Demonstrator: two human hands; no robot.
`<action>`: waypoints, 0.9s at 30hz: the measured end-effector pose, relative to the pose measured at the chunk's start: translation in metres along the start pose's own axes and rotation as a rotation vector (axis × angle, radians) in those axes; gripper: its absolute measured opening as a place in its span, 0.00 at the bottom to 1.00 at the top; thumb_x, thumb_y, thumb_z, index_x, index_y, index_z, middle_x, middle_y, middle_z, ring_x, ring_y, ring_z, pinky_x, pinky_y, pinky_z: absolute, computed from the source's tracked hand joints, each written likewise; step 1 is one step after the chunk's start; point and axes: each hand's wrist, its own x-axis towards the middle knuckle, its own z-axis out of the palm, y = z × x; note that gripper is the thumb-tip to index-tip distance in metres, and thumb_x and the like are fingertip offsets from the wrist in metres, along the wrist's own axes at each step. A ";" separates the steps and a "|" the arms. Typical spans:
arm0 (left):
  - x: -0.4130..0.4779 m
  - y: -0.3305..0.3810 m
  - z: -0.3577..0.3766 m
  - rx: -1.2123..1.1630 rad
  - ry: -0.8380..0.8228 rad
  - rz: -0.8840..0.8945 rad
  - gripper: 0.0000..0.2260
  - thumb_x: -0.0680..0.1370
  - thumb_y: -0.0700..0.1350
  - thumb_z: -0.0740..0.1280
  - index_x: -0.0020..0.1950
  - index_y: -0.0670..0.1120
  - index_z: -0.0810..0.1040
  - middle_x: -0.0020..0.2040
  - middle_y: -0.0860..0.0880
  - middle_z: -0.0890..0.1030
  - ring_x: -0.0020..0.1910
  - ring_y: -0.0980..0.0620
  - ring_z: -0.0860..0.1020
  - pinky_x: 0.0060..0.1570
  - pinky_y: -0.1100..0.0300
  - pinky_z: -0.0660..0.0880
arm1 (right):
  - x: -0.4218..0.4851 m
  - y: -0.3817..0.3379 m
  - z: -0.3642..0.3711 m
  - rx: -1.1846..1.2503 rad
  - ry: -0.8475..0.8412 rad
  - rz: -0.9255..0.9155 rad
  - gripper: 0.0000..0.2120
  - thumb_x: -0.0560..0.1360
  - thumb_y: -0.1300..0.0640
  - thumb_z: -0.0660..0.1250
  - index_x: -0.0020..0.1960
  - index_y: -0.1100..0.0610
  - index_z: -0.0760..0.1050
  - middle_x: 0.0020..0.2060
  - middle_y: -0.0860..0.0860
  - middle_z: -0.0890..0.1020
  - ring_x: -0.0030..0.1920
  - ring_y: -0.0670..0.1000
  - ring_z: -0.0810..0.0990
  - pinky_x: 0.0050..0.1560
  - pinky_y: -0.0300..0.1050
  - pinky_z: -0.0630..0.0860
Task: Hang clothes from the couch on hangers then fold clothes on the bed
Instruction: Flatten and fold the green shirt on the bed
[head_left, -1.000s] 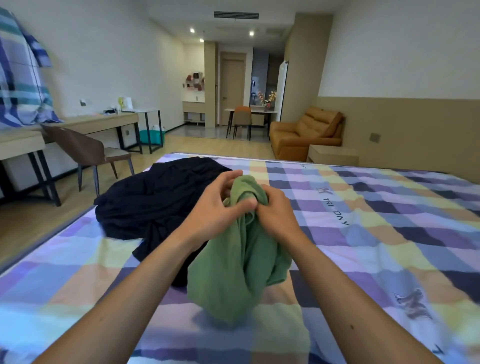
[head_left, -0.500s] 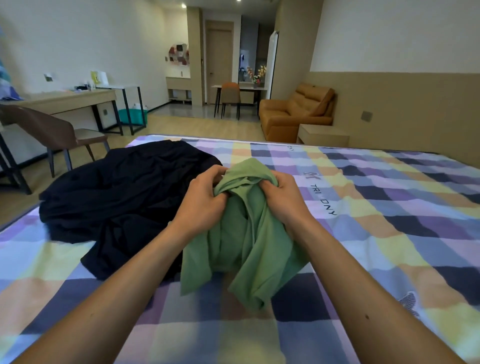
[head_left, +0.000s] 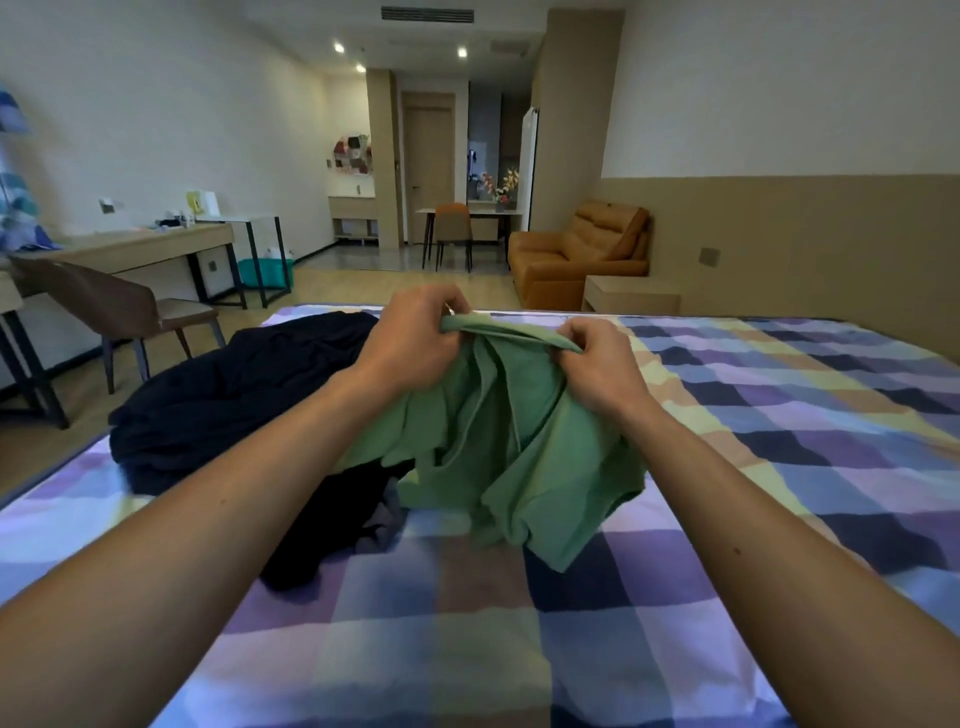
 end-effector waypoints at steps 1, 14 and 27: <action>-0.001 0.000 -0.001 0.047 -0.023 0.006 0.08 0.76 0.36 0.66 0.48 0.48 0.81 0.42 0.49 0.80 0.43 0.47 0.78 0.40 0.52 0.75 | -0.003 0.005 0.001 -0.034 0.003 0.038 0.08 0.75 0.59 0.65 0.38 0.51 0.77 0.40 0.51 0.82 0.47 0.56 0.80 0.48 0.58 0.79; 0.007 -0.053 -0.035 0.365 -0.246 -0.046 0.13 0.68 0.35 0.63 0.43 0.54 0.78 0.44 0.49 0.82 0.46 0.41 0.79 0.45 0.46 0.78 | 0.027 0.027 -0.045 -0.493 -0.416 0.198 0.08 0.73 0.61 0.69 0.49 0.51 0.79 0.51 0.54 0.81 0.51 0.56 0.80 0.50 0.49 0.80; 0.015 -0.109 -0.070 0.267 -0.272 -0.133 0.14 0.72 0.29 0.64 0.43 0.47 0.82 0.41 0.50 0.83 0.43 0.51 0.80 0.43 0.57 0.71 | 0.050 0.064 -0.079 -0.181 -0.150 0.318 0.15 0.76 0.69 0.57 0.42 0.57 0.79 0.43 0.60 0.82 0.43 0.58 0.79 0.45 0.49 0.76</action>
